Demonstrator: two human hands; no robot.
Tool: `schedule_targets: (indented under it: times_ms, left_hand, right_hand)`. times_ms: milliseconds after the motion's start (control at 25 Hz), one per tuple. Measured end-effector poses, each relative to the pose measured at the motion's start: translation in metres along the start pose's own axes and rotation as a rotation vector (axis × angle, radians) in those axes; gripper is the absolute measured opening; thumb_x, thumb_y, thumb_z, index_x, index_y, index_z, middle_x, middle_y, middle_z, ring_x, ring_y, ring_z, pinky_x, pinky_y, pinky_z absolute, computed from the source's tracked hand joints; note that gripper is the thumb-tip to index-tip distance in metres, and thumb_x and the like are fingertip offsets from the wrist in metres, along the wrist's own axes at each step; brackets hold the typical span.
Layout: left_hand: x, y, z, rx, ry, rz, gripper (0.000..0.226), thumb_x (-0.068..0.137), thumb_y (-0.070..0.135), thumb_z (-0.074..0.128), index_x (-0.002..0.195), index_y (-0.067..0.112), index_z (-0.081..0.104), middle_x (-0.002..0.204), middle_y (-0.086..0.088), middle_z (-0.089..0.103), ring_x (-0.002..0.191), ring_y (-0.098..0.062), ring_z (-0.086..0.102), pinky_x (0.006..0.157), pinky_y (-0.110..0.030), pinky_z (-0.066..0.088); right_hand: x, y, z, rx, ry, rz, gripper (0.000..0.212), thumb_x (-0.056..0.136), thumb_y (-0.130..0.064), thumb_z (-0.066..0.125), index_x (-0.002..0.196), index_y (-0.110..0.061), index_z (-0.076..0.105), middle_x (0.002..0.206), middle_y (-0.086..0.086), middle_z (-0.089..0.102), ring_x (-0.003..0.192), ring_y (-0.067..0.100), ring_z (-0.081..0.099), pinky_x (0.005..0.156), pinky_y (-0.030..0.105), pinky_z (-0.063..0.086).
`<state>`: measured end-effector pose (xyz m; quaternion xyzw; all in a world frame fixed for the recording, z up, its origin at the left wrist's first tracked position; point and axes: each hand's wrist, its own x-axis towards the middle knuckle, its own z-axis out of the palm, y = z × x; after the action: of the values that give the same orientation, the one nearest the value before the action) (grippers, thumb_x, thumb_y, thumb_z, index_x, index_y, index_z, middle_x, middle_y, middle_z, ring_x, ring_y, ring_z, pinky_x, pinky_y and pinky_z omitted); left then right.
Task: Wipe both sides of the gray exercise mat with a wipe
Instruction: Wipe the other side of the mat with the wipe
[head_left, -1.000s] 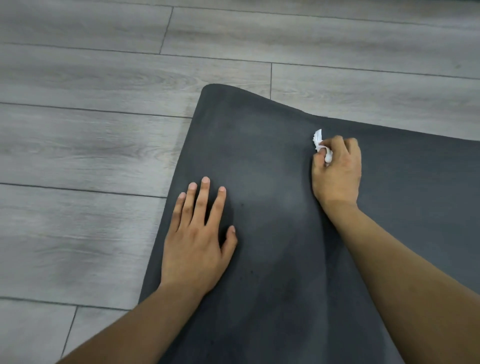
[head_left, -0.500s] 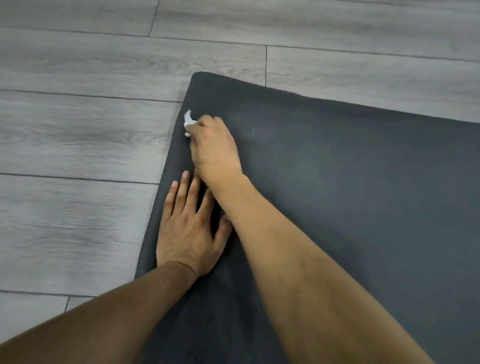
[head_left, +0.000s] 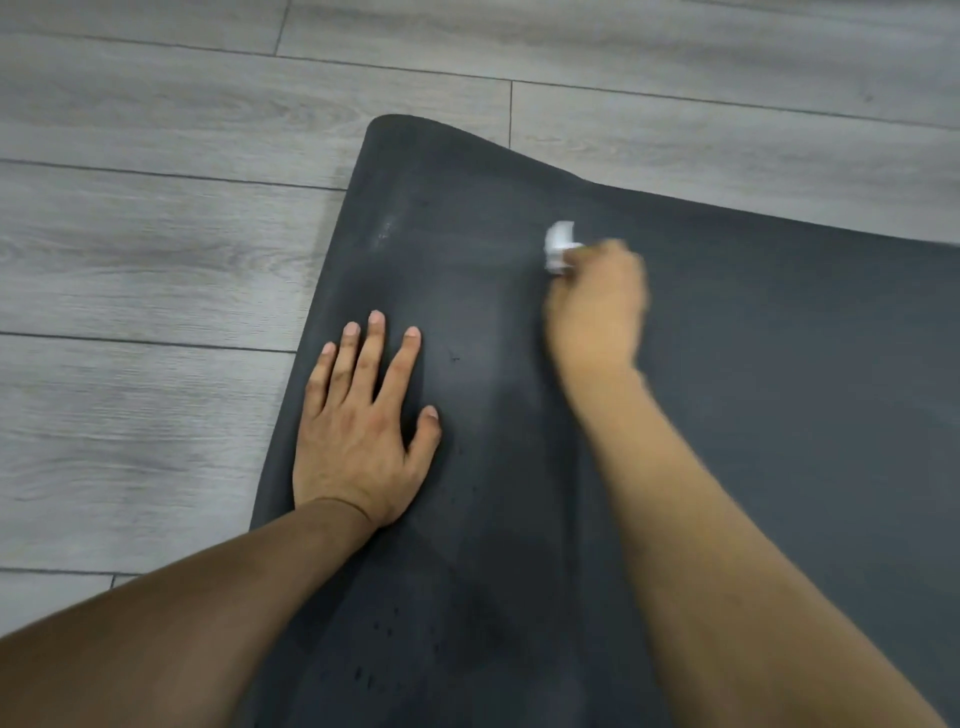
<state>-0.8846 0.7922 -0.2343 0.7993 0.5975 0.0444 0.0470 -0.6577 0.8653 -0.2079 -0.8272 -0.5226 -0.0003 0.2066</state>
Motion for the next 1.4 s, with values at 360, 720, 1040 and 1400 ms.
schedule_targets:
  times_ms: [360, 720, 1040, 1400]
  left_hand:
    - [-0.001, -0.001, 0.000, -0.030, 0.049, 0.018, 0.072, 0.094, 0.049, 0.033, 0.161, 0.023, 0.026, 0.169, -0.010, 0.019, 0.156, -0.027, 0.016, 0.127, -0.046, 0.012]
    - [-0.040, 0.005, -0.032, 0.080, 0.044, 0.035, 0.056, 0.094, 0.036, 0.044, 0.141, 0.006, 0.053, 0.151, -0.020, 0.044, 0.144, -0.040, 0.038, 0.120, -0.054, 0.029]
    - [-0.090, -0.008, -0.014, 0.043, -0.025, 0.045, 0.076, 0.091, 0.043, 0.041, 0.160, 0.014, 0.028, 0.169, -0.007, 0.018, 0.157, -0.026, 0.015, 0.124, -0.051, 0.020]
    - [-0.089, -0.010, -0.010, 0.061, -0.064, 0.037, 0.080, 0.088, 0.045, 0.041, 0.160, 0.013, 0.027, 0.169, -0.010, 0.017, 0.156, -0.027, 0.016, 0.123, -0.052, 0.021]
  right_hand:
    - [-0.025, 0.091, -0.026, -0.053, 0.093, -0.013, 0.027, 0.085, -0.011, 0.056, 0.106, -0.019, 0.070, 0.093, 0.011, 0.056, 0.084, 0.036, 0.051, 0.072, 0.038, 0.034]
    - [-0.033, 0.110, -0.016, 0.043, 0.205, 0.033, 0.028, 0.089, -0.014, 0.053, 0.111, -0.024, 0.067, 0.100, 0.005, 0.057, 0.090, 0.026, 0.046, 0.079, 0.037, 0.032]
    - [-0.032, 0.109, -0.012, 0.054, 0.220, -0.031, 0.028, 0.090, -0.015, 0.051, 0.111, -0.022, 0.067, 0.101, 0.008, 0.057, 0.090, 0.031, 0.048, 0.082, 0.042, 0.034]
    - [-0.107, -0.063, 0.012, 0.291, -0.068, -0.908, 0.030, 0.080, -0.011, 0.055, 0.102, -0.018, 0.073, 0.087, 0.003, 0.067, 0.075, 0.028, 0.058, 0.065, 0.037, 0.049]
